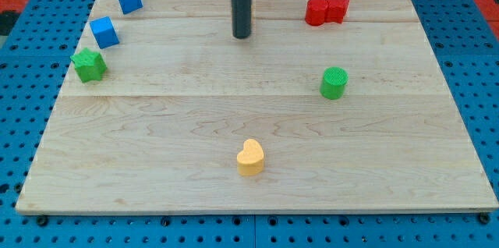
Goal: Slide the yellow heart to the top center
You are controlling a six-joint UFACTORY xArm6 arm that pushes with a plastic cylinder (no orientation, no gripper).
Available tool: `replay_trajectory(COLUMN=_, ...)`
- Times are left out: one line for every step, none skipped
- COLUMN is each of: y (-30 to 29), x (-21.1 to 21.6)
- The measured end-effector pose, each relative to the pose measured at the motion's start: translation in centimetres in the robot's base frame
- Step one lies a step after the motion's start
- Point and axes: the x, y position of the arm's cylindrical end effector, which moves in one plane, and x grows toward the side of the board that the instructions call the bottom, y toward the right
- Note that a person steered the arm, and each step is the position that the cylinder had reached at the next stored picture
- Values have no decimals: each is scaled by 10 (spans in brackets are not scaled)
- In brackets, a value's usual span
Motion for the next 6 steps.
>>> replay_trajectory(y=26, x=-21)
replay_trajectory(y=60, x=5)
replay_trajectory(y=80, x=113)
replay_trajectory(y=87, x=196)
replay_trajectory(y=86, x=276)
replay_trajectory(y=28, x=283)
